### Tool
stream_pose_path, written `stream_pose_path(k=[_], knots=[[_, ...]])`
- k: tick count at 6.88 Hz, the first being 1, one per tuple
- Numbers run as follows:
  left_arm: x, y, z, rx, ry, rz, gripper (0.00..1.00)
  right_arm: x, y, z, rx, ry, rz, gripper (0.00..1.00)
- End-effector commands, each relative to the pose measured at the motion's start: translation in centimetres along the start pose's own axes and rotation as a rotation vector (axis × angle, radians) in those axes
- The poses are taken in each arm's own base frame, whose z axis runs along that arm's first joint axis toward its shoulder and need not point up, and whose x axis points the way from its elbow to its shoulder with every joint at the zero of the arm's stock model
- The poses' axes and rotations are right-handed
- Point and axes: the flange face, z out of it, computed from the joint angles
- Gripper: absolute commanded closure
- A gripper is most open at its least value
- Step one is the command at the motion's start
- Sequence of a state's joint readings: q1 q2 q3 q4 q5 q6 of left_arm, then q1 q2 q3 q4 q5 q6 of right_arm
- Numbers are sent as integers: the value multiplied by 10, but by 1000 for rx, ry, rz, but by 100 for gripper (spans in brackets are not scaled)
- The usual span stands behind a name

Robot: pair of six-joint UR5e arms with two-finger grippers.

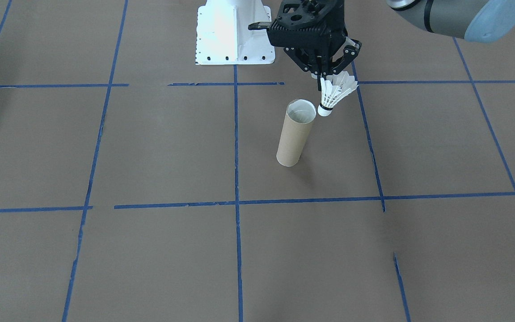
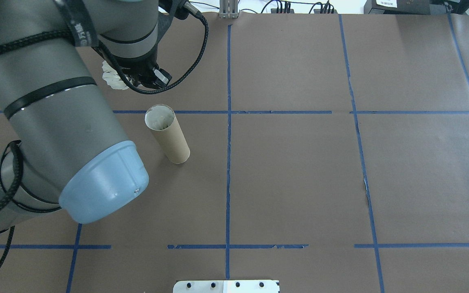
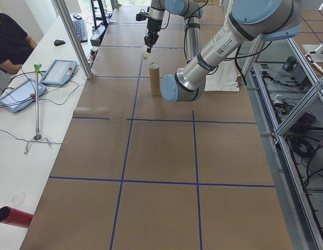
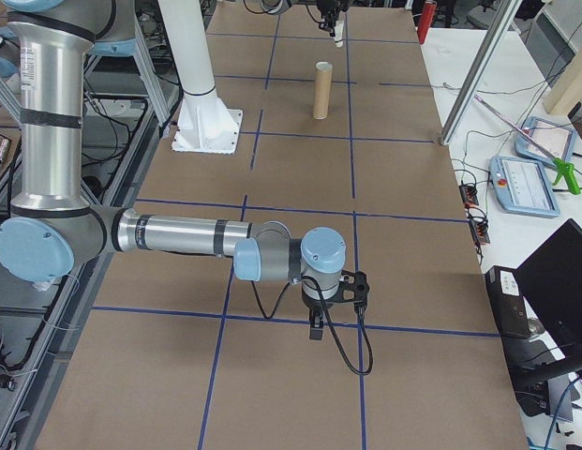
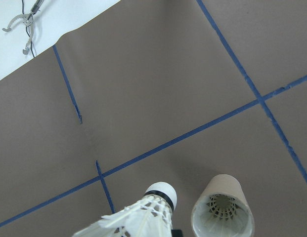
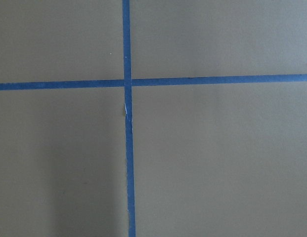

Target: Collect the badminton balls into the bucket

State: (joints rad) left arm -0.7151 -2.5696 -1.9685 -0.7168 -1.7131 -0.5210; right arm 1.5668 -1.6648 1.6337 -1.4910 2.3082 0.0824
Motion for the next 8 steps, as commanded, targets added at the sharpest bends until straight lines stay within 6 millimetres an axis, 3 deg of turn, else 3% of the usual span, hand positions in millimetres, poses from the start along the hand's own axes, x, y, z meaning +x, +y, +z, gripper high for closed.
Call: stream_pose_path(k=[1, 3, 7, 8], knots=[[15, -7, 6, -59, -22, 91, 100, 0, 0, 0, 0, 0, -2, 0], [50, 3, 30, -114, -17, 163, 100, 0, 0, 0, 1, 1, 1, 0], [58, 1, 41, -133, -18, 171, 100, 0, 0, 0, 0, 0, -2, 0], [58, 0, 43, -122, -12, 173, 1, 0, 0, 0, 0, 0, -2, 0]])
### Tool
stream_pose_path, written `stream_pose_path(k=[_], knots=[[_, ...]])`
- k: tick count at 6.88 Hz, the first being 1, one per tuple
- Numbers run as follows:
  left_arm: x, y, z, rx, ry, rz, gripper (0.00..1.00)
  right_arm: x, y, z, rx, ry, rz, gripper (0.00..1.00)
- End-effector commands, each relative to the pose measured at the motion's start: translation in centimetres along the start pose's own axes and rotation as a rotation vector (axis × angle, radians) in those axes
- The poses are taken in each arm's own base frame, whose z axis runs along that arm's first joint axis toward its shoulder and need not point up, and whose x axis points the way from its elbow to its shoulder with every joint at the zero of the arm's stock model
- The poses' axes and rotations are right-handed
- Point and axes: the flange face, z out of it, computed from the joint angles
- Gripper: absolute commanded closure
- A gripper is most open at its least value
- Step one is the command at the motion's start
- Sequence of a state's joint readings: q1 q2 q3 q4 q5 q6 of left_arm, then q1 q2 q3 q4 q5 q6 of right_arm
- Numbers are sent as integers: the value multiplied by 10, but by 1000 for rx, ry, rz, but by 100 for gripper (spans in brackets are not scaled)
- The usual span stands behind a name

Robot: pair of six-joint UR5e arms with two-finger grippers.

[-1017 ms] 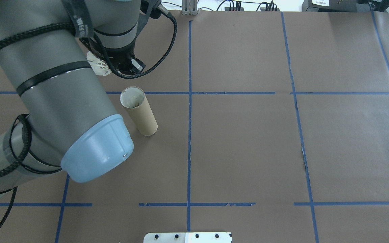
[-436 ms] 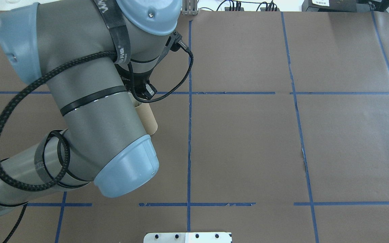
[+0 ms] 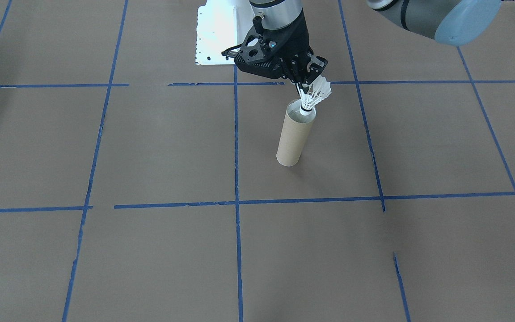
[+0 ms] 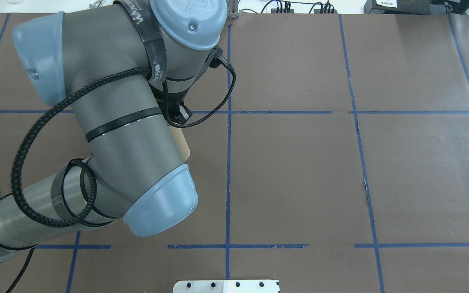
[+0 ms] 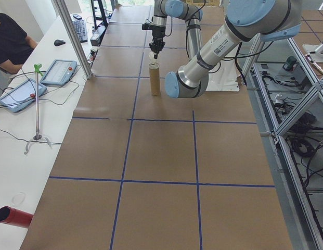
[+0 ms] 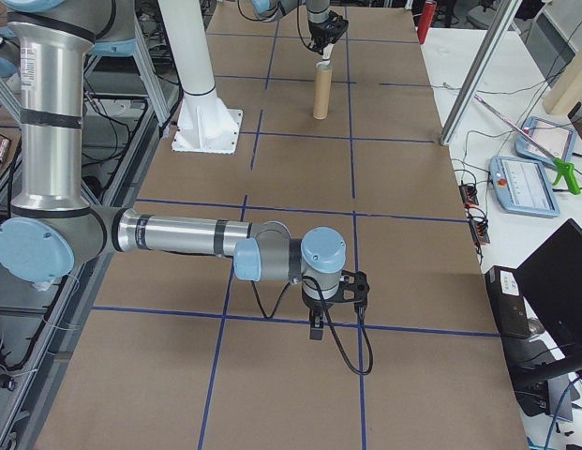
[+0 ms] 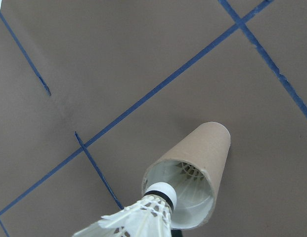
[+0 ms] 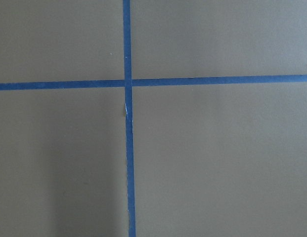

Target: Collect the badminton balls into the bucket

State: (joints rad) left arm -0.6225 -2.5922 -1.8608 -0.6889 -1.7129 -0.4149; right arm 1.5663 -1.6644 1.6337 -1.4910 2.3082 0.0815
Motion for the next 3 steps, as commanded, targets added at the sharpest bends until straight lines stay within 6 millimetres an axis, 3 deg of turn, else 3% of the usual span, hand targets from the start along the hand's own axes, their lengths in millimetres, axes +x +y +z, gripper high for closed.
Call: stream_pose_path(k=[1, 3], knots=[[-1, 4, 0, 23, 11, 1, 0, 1, 0, 0, 1, 1, 2, 0], [-5, 12, -4, 53, 26, 6, 0, 0, 0, 0, 0, 1, 0, 0]])
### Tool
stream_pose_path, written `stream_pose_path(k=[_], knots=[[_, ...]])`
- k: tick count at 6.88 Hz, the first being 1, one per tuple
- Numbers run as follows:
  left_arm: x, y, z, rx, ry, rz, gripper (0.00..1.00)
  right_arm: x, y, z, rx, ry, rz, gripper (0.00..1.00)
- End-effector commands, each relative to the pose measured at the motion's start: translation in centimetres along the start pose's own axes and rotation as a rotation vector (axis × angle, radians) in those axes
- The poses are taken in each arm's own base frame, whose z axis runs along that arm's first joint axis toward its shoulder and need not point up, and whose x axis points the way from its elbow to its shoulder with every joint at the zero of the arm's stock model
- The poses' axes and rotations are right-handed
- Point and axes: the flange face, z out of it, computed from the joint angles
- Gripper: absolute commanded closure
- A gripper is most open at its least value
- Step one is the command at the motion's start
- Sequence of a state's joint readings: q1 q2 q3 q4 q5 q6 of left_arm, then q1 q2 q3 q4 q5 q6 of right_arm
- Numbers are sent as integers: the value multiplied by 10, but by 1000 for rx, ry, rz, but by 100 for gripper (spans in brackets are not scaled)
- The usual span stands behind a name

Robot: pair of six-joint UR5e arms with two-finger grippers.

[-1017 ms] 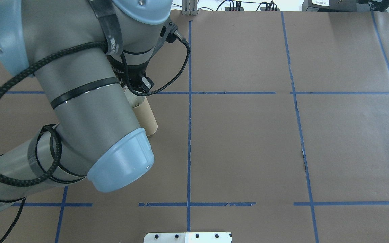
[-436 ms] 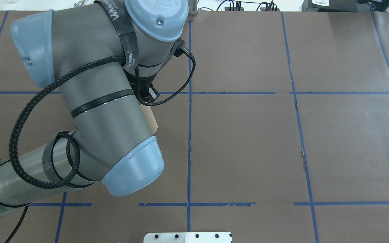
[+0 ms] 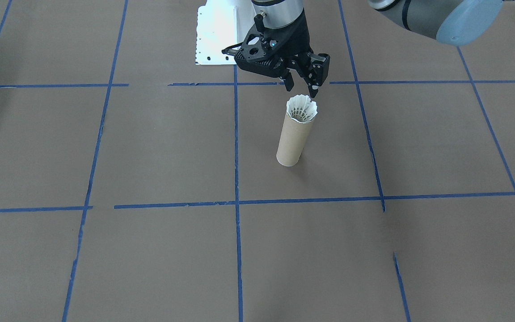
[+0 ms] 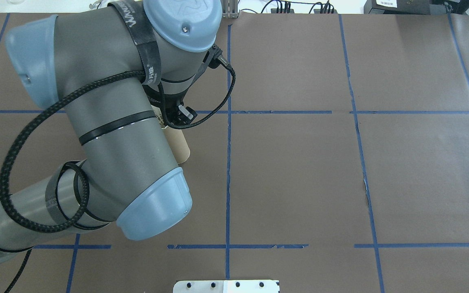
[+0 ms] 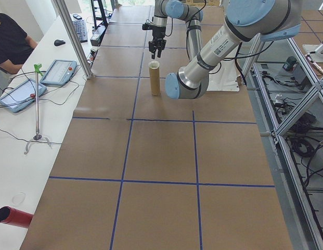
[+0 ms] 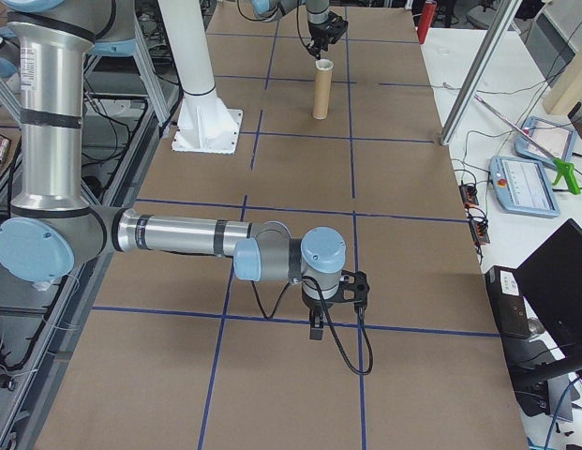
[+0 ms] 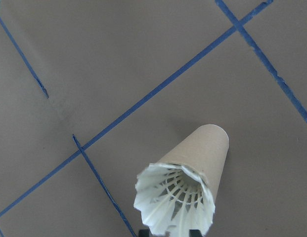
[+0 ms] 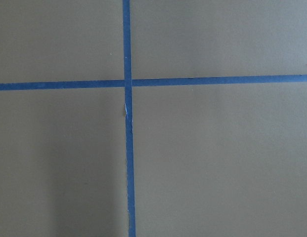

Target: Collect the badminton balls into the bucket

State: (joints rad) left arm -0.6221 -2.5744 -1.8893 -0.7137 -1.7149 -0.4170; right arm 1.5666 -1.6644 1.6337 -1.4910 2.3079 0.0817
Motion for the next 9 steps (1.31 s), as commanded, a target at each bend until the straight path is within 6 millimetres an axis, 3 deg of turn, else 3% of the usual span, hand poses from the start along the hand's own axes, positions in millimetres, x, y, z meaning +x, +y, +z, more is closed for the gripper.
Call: stream_pose_path(k=[1, 2, 4, 5, 6, 7, 9], knots=[[-17, 32, 1, 74, 32, 8, 0, 0, 0, 0, 1, -1, 2, 0], [-37, 42, -2, 127, 41, -7, 0, 0, 0, 0, 0, -1, 1, 0], [-91, 39, 4, 164, 81, -82, 0, 0, 0, 0, 0, -1, -1, 0], [-141, 49, 36, 182, 154, -136, 0, 0, 0, 0, 0, 1, -1, 0], [-178, 69, 71, 209, 232, -157, 0, 0, 0, 0, 0, -1, -1, 0], [-213, 74, 96, 202, 256, -200, 0, 0, 0, 0, 0, -1, -1, 0], [-305, 66, 130, 120, 326, -243, 0, 1, 0, 0, 0, -1, 1, 0]])
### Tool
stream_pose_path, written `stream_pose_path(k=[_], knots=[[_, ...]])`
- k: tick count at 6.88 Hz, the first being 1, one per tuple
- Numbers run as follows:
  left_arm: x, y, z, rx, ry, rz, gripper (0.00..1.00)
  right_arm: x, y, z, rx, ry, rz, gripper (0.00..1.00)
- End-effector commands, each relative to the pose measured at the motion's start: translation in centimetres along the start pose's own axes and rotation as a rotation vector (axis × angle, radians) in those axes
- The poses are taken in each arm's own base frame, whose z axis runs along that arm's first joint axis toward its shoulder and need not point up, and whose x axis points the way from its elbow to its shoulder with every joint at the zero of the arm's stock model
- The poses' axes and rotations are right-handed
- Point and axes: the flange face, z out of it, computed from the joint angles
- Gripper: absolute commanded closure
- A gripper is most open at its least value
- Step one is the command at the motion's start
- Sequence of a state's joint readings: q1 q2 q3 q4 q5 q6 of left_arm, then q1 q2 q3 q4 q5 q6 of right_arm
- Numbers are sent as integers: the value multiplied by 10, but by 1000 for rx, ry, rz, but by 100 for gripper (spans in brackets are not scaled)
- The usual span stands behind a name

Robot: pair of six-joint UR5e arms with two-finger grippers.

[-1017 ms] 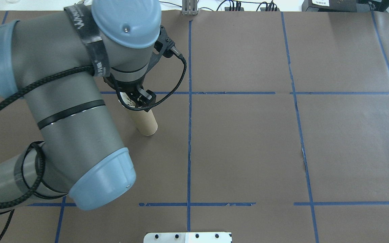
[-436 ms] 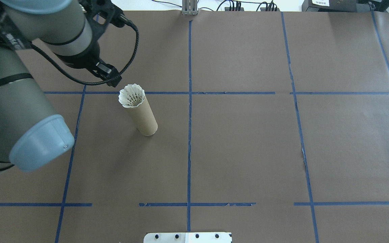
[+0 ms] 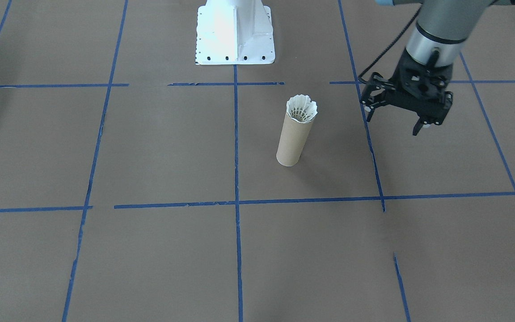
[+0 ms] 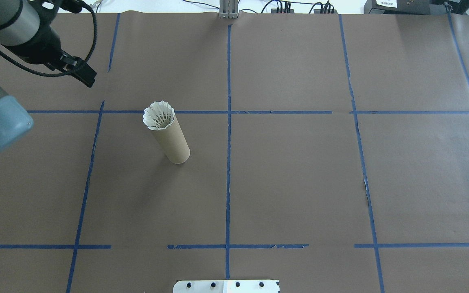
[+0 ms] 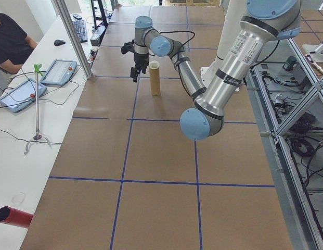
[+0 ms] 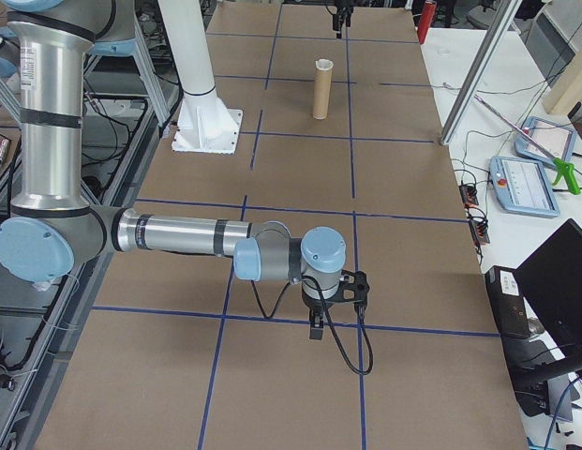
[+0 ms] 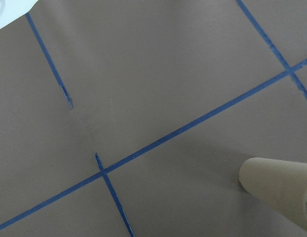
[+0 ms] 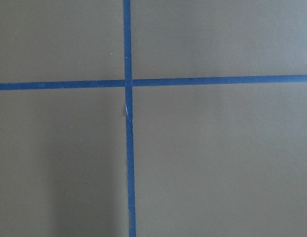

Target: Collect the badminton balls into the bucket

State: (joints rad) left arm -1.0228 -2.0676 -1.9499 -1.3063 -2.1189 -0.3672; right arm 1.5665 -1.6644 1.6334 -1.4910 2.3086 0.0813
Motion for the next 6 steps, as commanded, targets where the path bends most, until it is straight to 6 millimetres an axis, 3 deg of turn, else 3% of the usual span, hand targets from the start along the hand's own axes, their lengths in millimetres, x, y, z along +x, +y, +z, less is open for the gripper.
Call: stream_pose_path(k=[1, 3, 4, 5, 6], knots=[[-106, -4, 7, -62, 55, -103, 0, 0, 0, 0, 1, 1, 2, 0], [-202, 11, 20, -77, 25, -174, 0, 0, 0, 0, 0, 0, 0, 0], [-268, 46, 26, -106, 4, -160, 0, 0, 0, 0, 1, 0, 1, 0], [-317, 84, 42, -149, 12, -176, 0, 0, 0, 1, -1, 2, 2, 0], [-349, 140, 78, -207, 19, -224, 0, 0, 0, 0, 1, 0, 1, 0]])
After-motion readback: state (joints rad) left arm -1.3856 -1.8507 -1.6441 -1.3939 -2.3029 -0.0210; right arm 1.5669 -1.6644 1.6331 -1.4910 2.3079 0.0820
